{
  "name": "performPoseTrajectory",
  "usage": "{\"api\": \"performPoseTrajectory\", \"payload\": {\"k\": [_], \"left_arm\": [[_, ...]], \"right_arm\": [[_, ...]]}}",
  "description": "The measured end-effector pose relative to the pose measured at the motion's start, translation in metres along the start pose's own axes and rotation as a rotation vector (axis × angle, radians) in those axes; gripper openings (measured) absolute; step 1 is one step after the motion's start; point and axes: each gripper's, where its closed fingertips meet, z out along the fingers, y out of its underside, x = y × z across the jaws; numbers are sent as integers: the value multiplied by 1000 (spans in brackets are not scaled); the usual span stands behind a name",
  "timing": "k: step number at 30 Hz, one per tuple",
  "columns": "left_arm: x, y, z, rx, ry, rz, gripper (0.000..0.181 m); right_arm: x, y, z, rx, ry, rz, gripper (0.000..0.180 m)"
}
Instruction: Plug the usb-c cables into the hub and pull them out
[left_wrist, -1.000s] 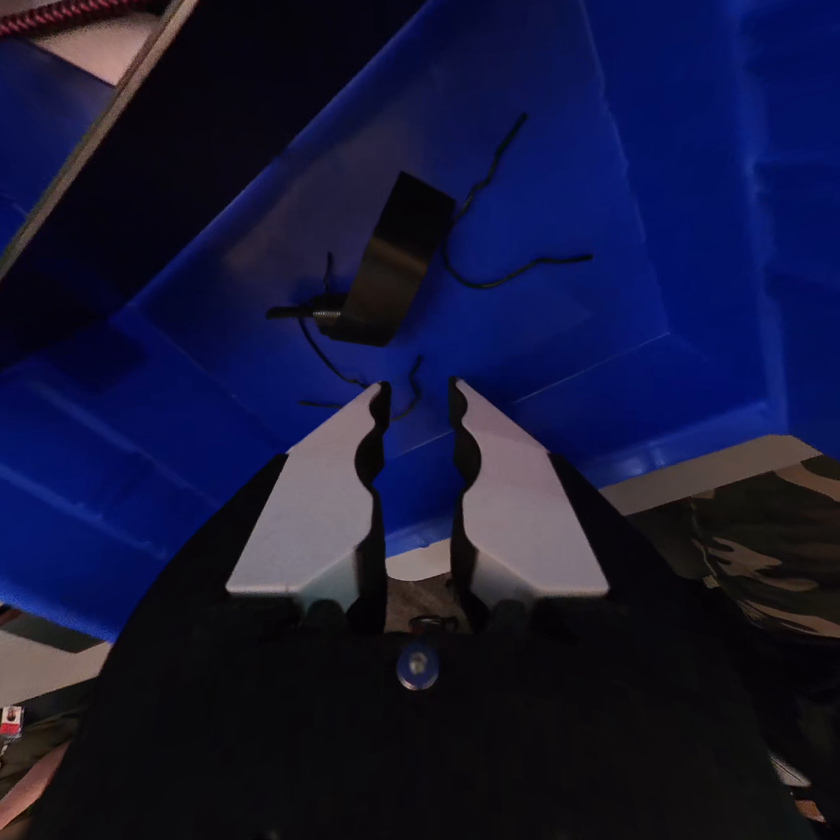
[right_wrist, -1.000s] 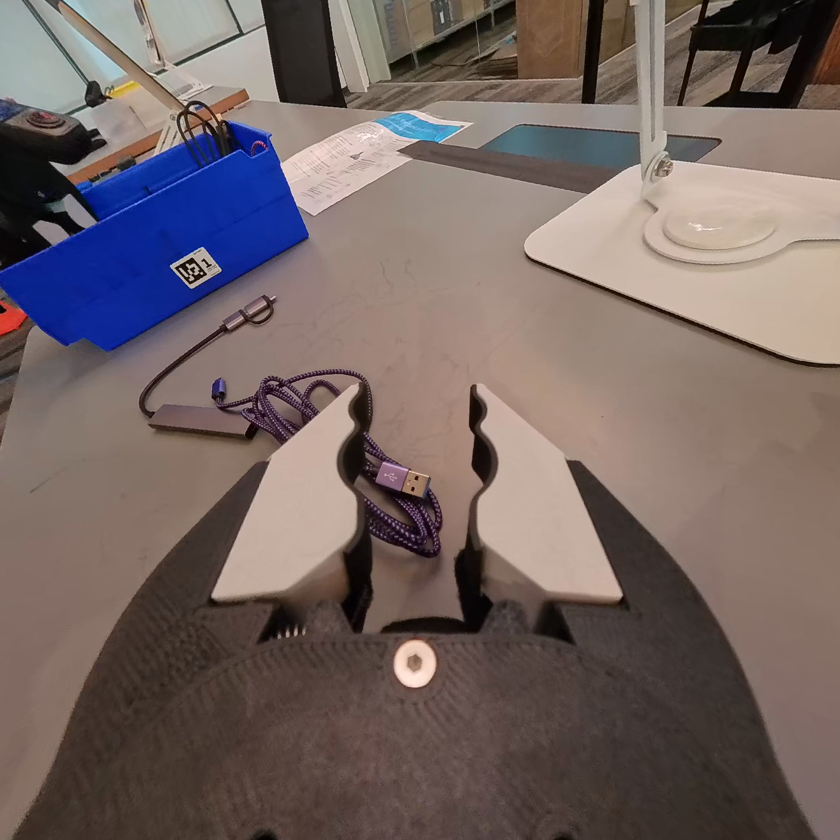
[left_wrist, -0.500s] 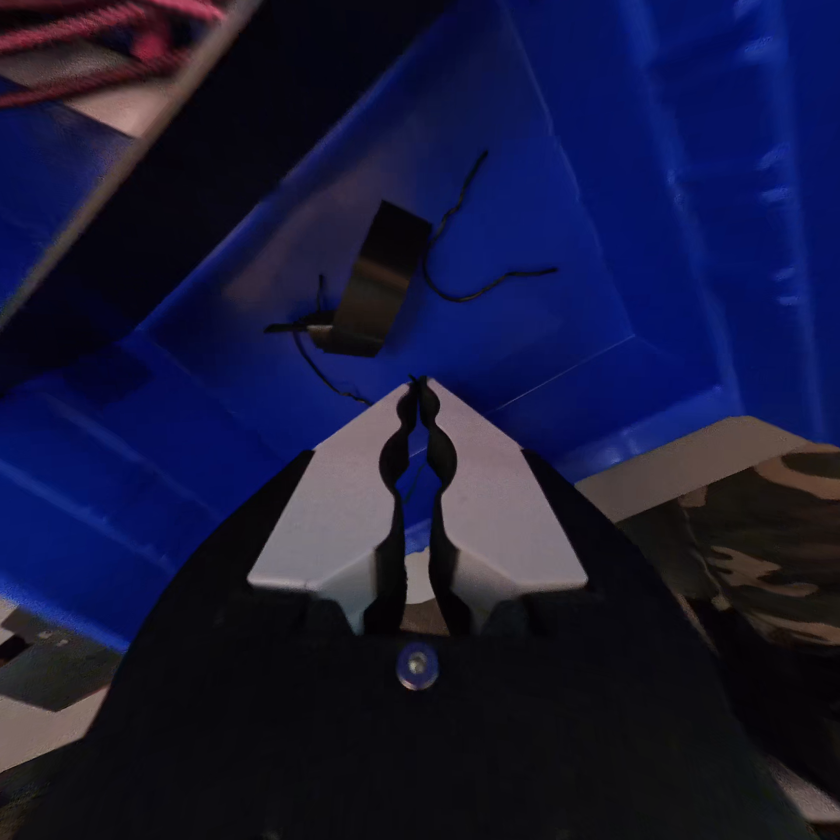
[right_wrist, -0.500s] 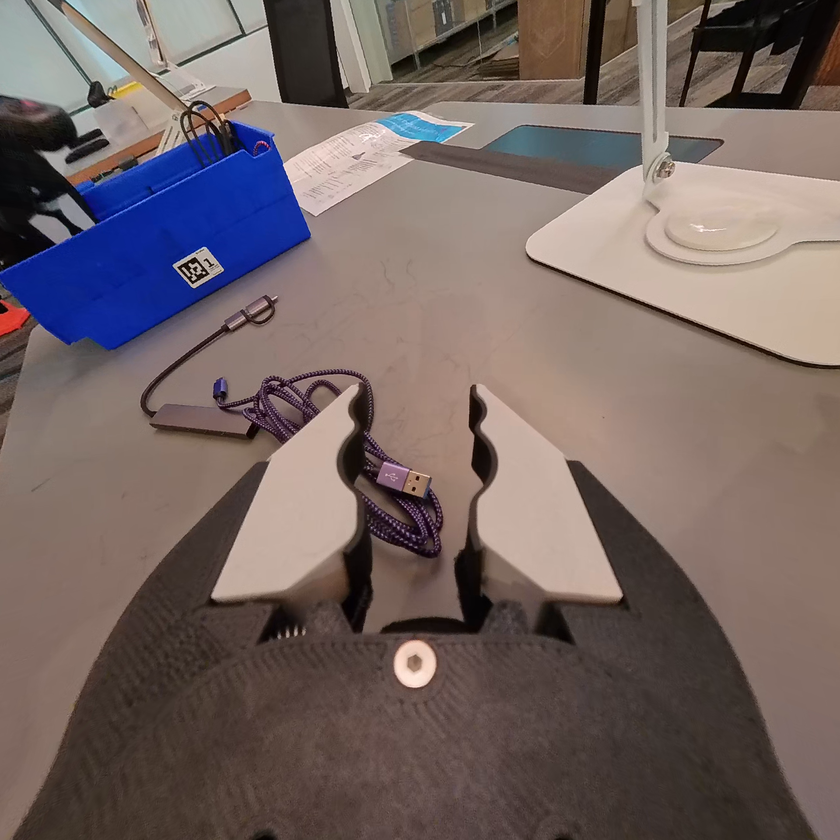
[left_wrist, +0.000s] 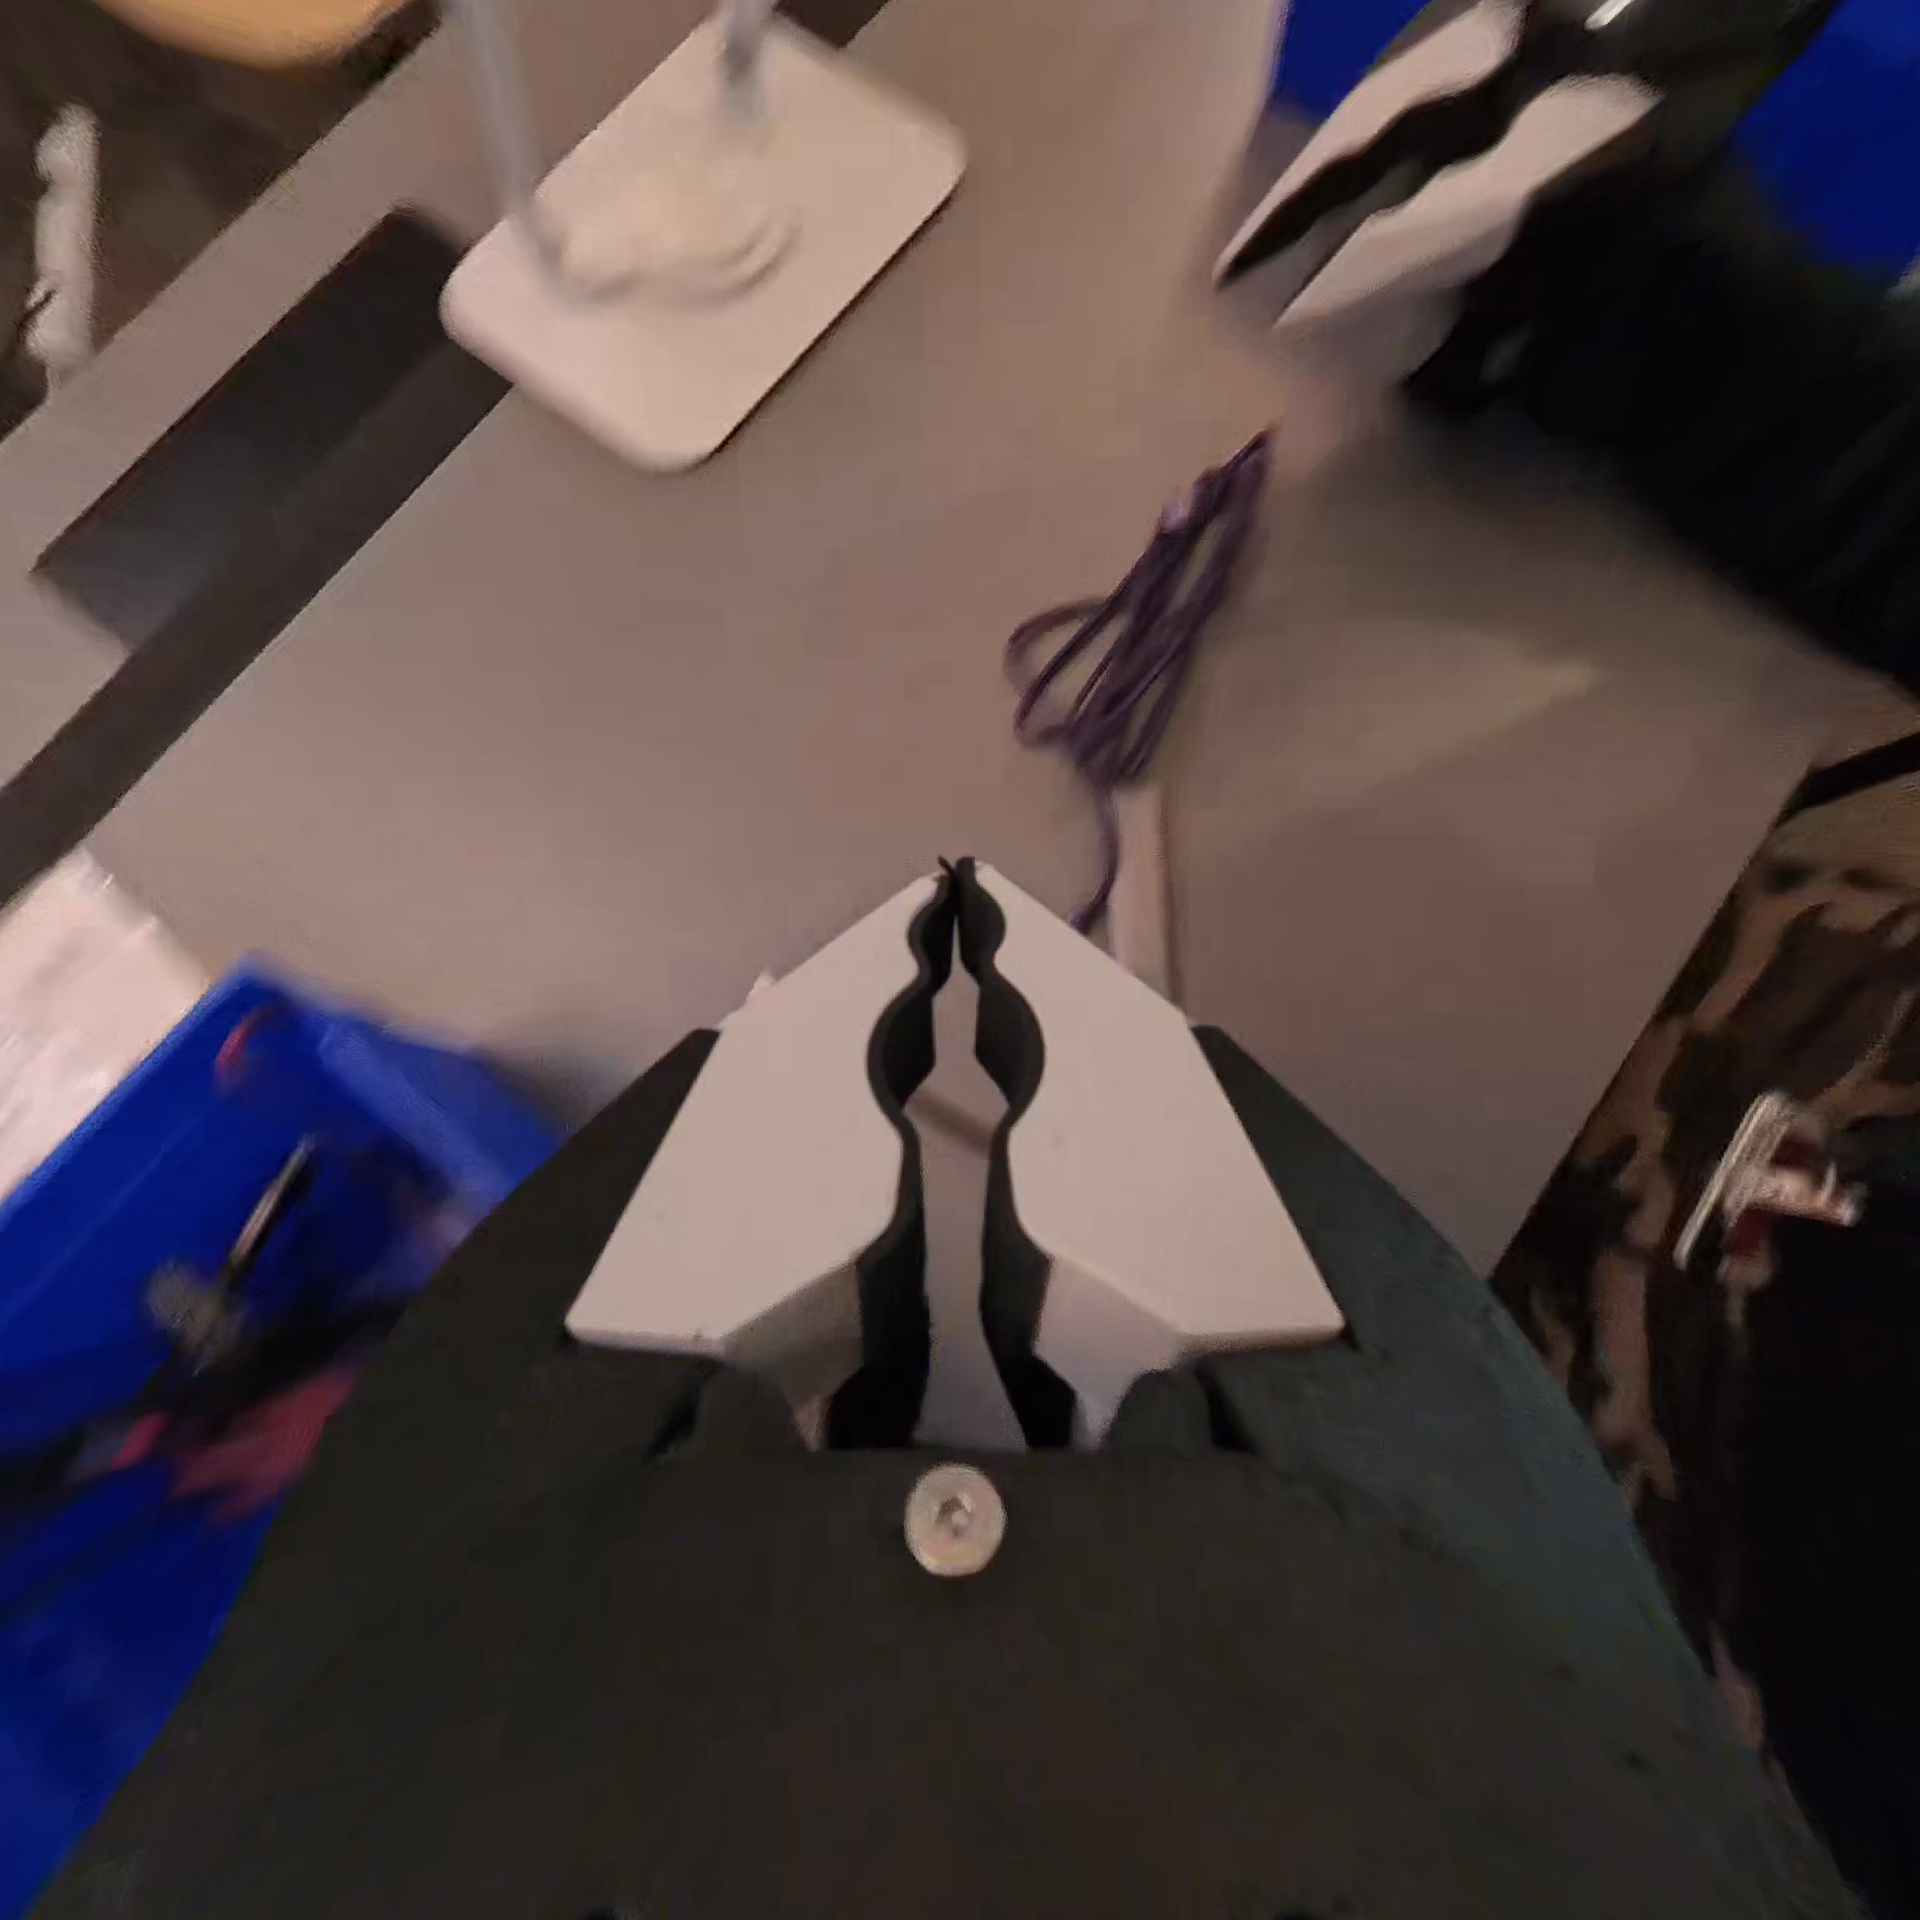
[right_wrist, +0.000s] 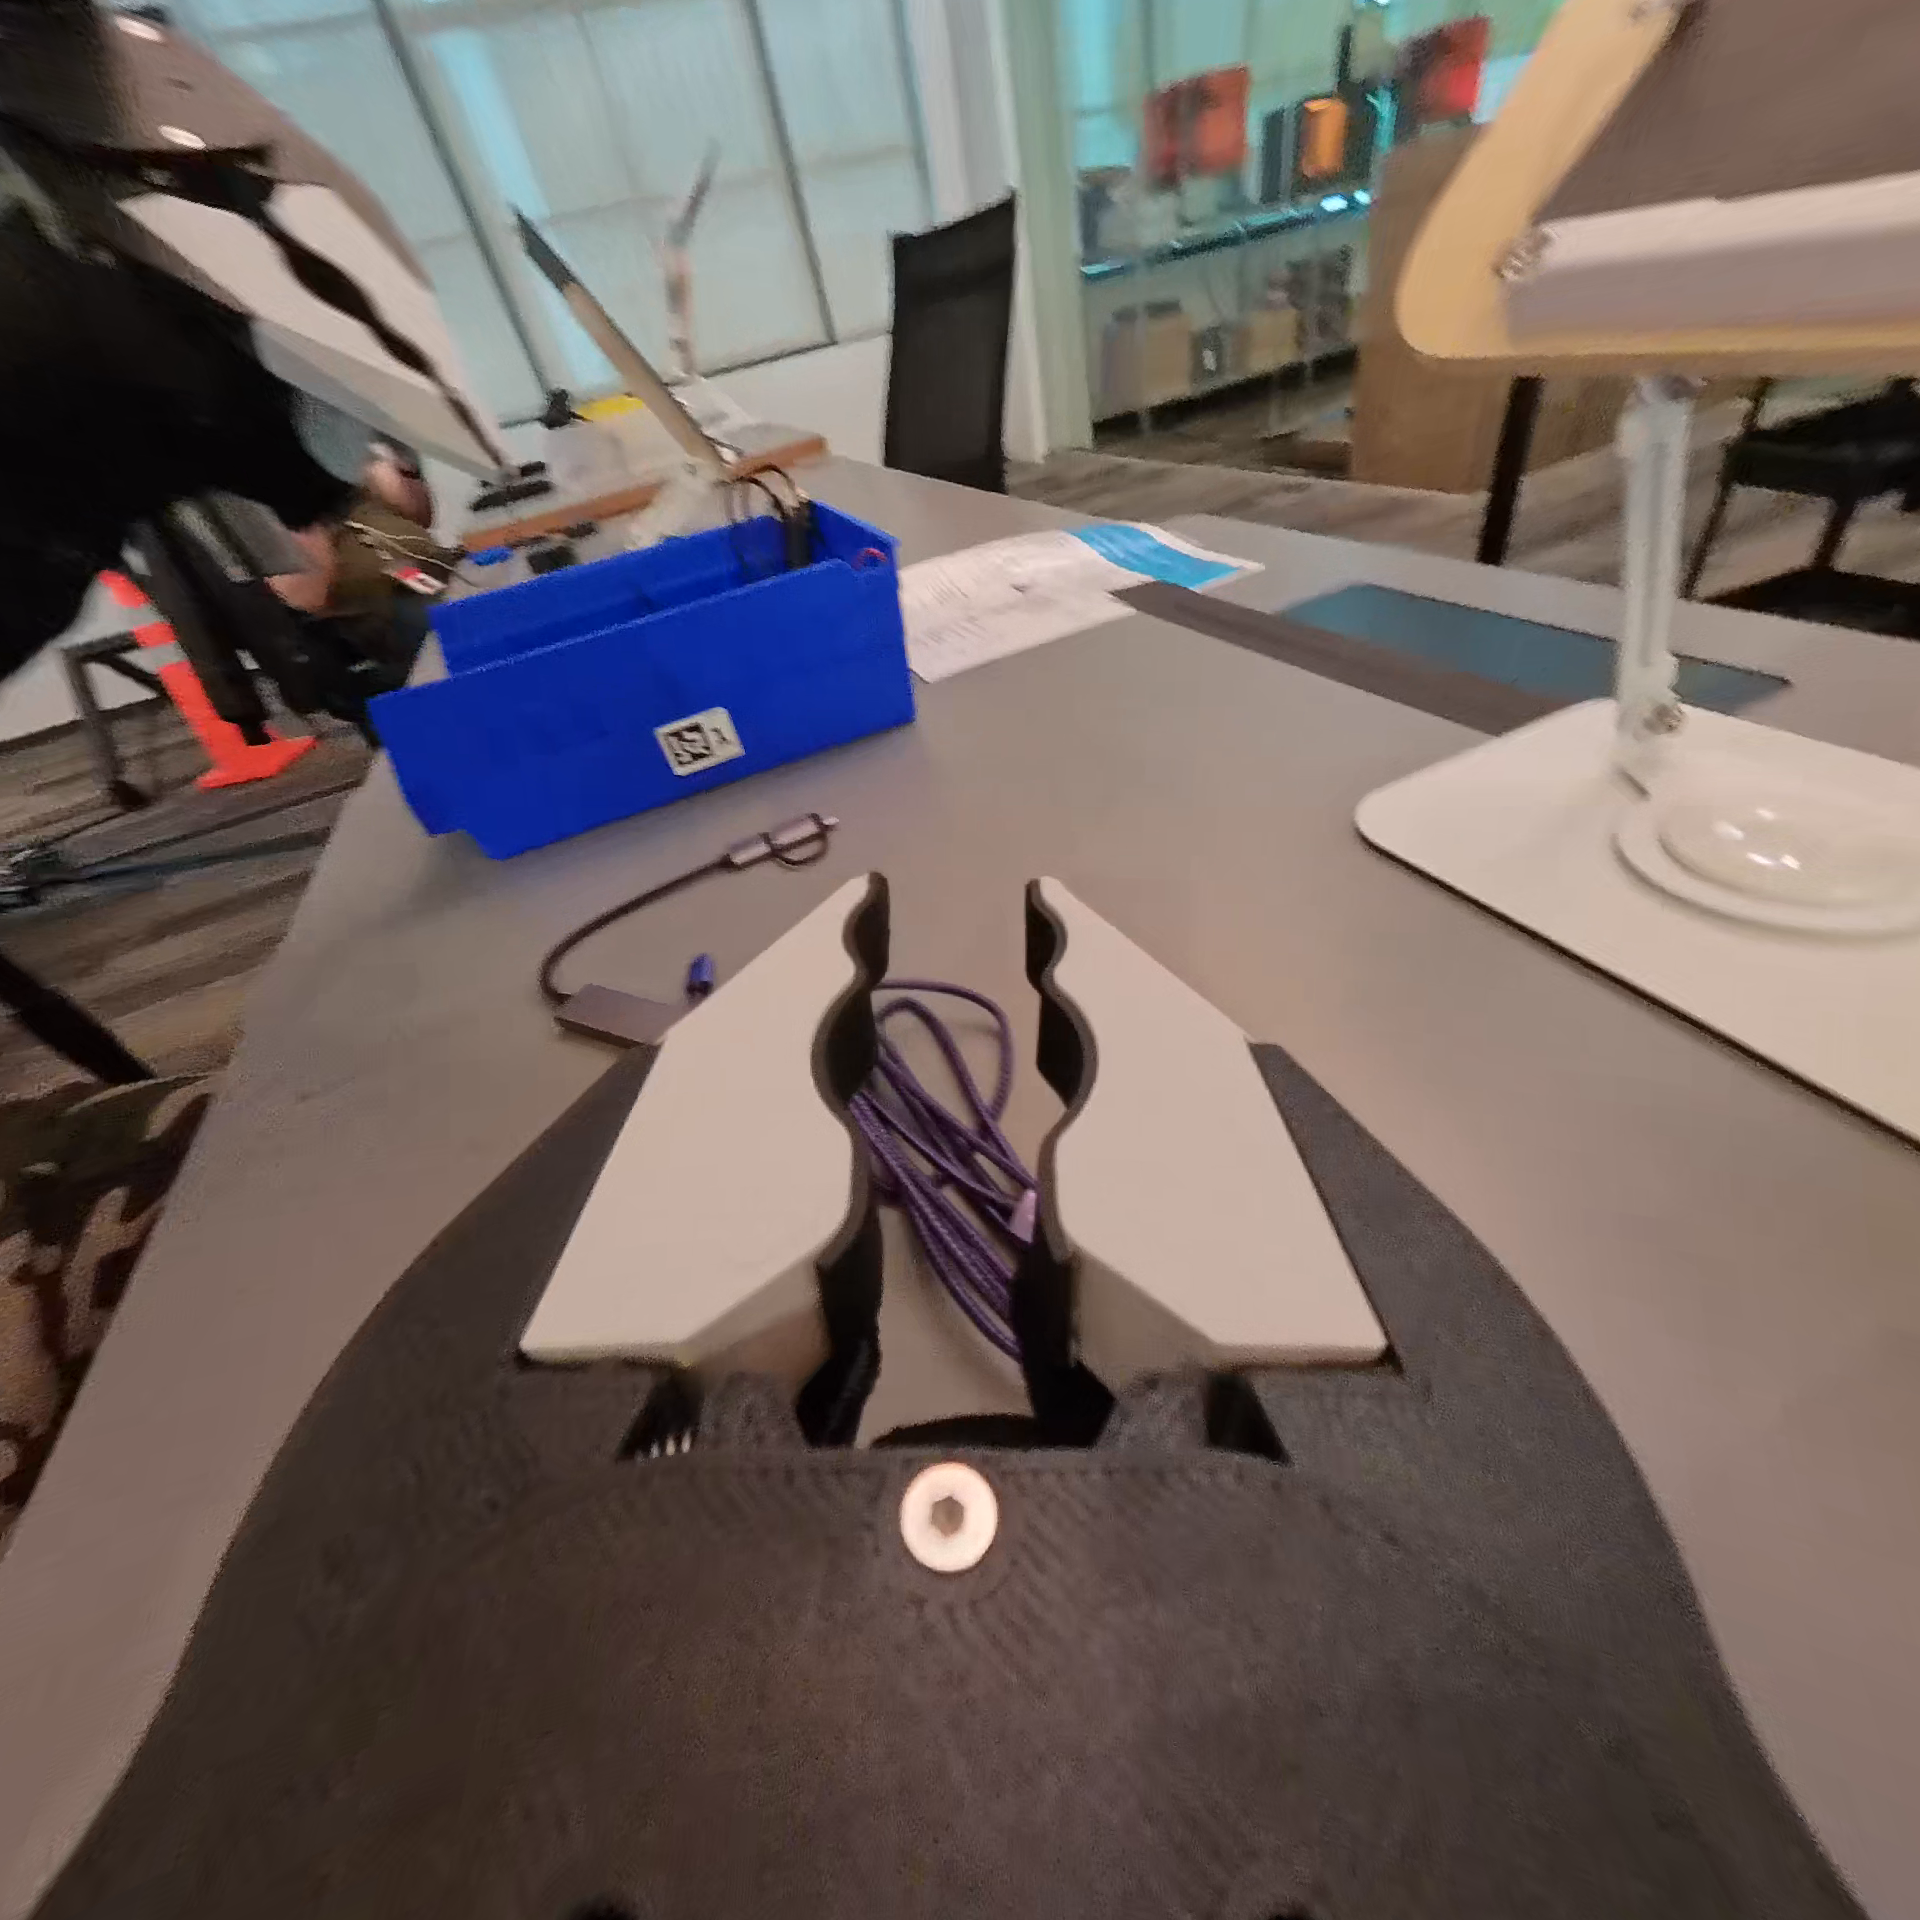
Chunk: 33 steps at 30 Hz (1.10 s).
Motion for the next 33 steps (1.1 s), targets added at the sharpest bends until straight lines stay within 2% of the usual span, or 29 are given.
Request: {"api": "performPoseTrajectory", "payload": {"k": [6,11,18,20,27,29,31,33], "left_arm": [[64,-67,102,191,224,-40,0],[71,-97,134,353,388,-253,0],[81,-104,147,353,387,-190,0],[83,-105,147,360,388,-174,0],[83,-107,143,410,421,-216,0],[78,-106,139,449,434,-258,0],[66,-100,134,472,370,-245,0],[61,-97,127,476,262,-137,5]], "right_arm": [[-25,-4,6,24,-125,10,24],[-31,-3,9,20,-154,22,22],[-32,-8,8,63,-199,118,14],[-30,-10,5,87,-215,152,1],[-28,-6,6,71,-194,156,0],[-29,-15,1,119,-221,185,0],[-22,-16,-4,131,-220,237,0],[-19,-15,-6,123,-222,260,0]]}}
